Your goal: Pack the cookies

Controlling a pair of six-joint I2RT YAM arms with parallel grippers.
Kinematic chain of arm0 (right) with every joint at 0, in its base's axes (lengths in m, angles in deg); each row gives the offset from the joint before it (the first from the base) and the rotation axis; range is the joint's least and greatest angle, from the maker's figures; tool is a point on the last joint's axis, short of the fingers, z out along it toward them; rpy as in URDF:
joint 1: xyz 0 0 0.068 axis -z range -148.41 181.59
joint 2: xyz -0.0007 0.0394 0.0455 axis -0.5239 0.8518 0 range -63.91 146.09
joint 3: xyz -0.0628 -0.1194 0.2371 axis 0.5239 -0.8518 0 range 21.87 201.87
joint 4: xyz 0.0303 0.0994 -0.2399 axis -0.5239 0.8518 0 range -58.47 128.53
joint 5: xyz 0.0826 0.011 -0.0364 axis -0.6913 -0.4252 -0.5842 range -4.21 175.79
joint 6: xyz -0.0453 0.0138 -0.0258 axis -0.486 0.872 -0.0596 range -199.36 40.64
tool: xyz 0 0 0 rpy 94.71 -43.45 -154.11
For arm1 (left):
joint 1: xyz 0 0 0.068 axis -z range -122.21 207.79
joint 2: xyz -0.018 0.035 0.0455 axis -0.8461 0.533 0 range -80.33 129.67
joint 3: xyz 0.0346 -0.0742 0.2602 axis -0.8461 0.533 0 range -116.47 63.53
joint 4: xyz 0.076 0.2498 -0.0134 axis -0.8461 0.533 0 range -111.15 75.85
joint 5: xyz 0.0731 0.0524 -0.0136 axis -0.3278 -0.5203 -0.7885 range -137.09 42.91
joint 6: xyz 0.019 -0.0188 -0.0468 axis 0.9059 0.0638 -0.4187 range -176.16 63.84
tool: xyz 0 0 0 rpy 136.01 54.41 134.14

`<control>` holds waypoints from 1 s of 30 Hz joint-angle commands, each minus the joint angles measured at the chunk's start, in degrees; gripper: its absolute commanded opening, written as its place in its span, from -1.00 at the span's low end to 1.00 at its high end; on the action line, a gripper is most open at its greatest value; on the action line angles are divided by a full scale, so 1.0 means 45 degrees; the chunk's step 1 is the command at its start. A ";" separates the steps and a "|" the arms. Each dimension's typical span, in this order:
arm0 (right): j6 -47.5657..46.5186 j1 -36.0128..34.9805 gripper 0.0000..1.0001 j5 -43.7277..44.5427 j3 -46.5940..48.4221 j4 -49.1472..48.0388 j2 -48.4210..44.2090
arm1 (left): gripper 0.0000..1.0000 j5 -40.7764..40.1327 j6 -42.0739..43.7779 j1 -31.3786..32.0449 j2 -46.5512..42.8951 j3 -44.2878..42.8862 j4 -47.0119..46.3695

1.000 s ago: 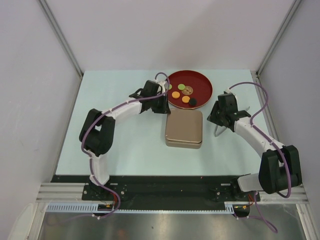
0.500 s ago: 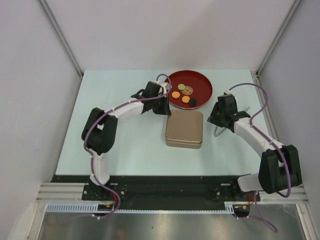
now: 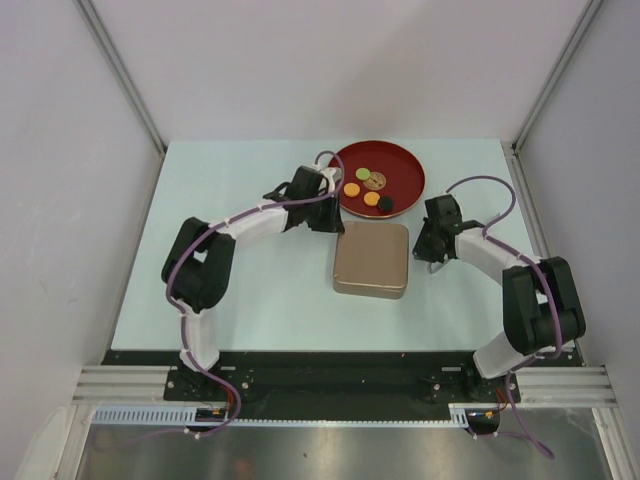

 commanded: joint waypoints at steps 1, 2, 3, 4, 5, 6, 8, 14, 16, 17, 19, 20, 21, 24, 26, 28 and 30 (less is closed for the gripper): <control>0.0090 0.0039 -0.92 -0.0607 -0.0112 -0.0528 0.0578 | -0.44 0.0369 -0.0018 0.0352 -0.0915 0.0191 -0.0415; 0.0148 0.0020 -0.94 -0.0686 -0.0170 -0.0664 0.0618 | -0.45 0.0349 -0.0037 0.0391 -0.0935 0.0211 -0.0434; 0.0149 0.0020 -0.95 -0.0687 -0.0190 -0.0743 0.0657 | -0.45 0.0330 -0.0037 0.0430 -0.0993 0.0211 -0.0415; 0.0168 0.0020 -0.95 -0.0667 -0.0190 -0.0763 0.0677 | -0.44 0.0291 -0.0018 0.0450 -0.0994 0.0230 -0.0415; 0.0207 0.0000 -0.96 -0.0667 -0.0190 -0.0783 0.0677 | -0.45 0.0271 -0.0018 0.0450 -0.1013 0.0211 -0.0396; 0.0227 -0.0019 -0.96 -0.0686 -0.0190 -0.0783 0.0639 | -0.45 0.0232 -0.0018 0.0469 -0.1052 0.0230 -0.0376; 0.0246 0.0000 -0.95 -0.0532 -0.0190 -0.0647 0.0386 | -0.44 0.0018 0.0001 0.0450 -0.1227 0.0250 -0.0298; 0.0227 0.0507 -0.75 0.0094 -0.0190 -0.0198 -0.0532 | -0.17 -0.0549 -0.0057 0.0157 -0.2125 0.0036 -0.0103; 0.0227 0.0702 -0.68 0.0250 -0.0190 -0.0119 -0.0865 | -0.08 -0.0685 -0.0154 -0.0057 -0.2418 -0.0062 -0.0044; 0.0227 0.0781 -0.66 0.0251 -0.0190 -0.0061 -0.0962 | -0.05 -0.0783 -0.0174 -0.0174 -0.2710 -0.0082 -0.0025; 0.0227 0.1053 -0.62 0.0270 -0.0190 -0.0002 -0.1216 | 0.01 -0.0920 -0.0233 -0.0428 -0.2965 -0.0199 0.0073; 0.0227 0.1113 -0.60 0.0290 -0.0190 0.0095 -0.1294 | 0.02 -0.1133 -0.0233 -0.0487 -0.3276 -0.0199 0.0131; 0.0227 0.1152 -0.60 0.0290 -0.0190 0.0077 -0.1373 | 0.04 -0.1212 -0.0252 -0.0604 -0.3395 -0.0199 0.0151; 0.0207 0.1172 -0.59 0.0212 -0.0190 -0.0001 -0.1491 | 0.04 -0.1951 -0.0291 -0.0644 -0.3688 -0.0024 0.0190; 0.0227 0.1153 -0.60 0.0037 -0.0171 -0.0002 -0.1296 | 0.03 -0.2305 -0.0389 -0.0663 -0.3650 0.0288 0.0307; 0.0227 0.1133 -0.60 -0.0061 -0.0190 -0.0002 -0.1140 | -0.01 -0.3047 -0.0564 -0.0644 -0.3339 0.0638 0.0521; 0.0227 0.1017 -0.62 -0.0042 -0.0171 -0.0060 -0.0906 | -0.12 -0.3321 -0.0778 -0.0625 -0.2853 0.0913 0.0776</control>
